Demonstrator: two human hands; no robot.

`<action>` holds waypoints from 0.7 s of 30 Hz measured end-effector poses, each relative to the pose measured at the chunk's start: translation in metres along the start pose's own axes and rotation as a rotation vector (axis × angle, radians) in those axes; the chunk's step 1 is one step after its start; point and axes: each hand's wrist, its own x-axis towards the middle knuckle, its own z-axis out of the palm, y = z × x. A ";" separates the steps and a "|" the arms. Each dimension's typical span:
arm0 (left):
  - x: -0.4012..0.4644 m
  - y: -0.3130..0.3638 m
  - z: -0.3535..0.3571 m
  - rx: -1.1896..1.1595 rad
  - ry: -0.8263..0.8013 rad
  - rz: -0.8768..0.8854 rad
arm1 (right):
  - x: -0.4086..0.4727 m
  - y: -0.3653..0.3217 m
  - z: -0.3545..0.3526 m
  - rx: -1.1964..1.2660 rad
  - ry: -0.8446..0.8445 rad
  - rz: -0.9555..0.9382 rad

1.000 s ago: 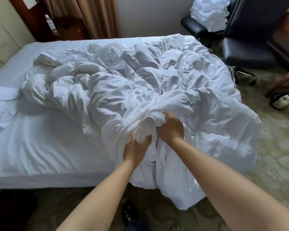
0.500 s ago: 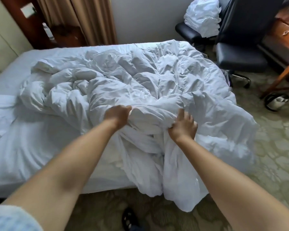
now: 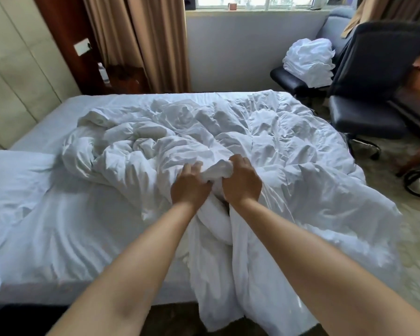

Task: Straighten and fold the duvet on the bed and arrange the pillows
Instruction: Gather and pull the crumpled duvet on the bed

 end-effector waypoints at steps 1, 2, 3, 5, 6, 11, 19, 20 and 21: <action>-0.008 -0.003 0.014 -0.062 -0.033 -0.086 | 0.001 0.002 0.004 0.004 0.007 0.020; -0.016 -0.005 0.027 -0.130 -0.060 -0.148 | 0.001 0.004 0.008 0.010 0.011 0.038; -0.023 -0.005 0.036 -0.196 -0.068 -0.190 | 0.003 0.005 0.011 0.023 0.018 0.054; -0.038 -0.001 0.053 -0.279 -0.068 -0.238 | 0.006 0.008 0.011 0.044 0.033 0.070; -0.046 0.001 0.061 -0.310 -0.077 -0.272 | 0.009 0.009 0.012 0.047 0.034 0.069; -0.061 -0.005 0.094 -0.376 -0.149 -0.534 | 0.021 0.022 0.013 0.022 0.031 0.011; 0.021 -0.009 0.019 0.131 -0.040 -0.160 | 0.044 0.034 0.021 -0.550 0.029 -0.390; 0.033 0.001 0.007 0.184 -0.023 -0.096 | 0.046 0.022 0.020 -0.591 -0.031 -0.520; 0.042 0.010 -0.005 0.245 -0.015 -0.037 | 0.050 0.010 0.020 -0.575 -0.109 -0.606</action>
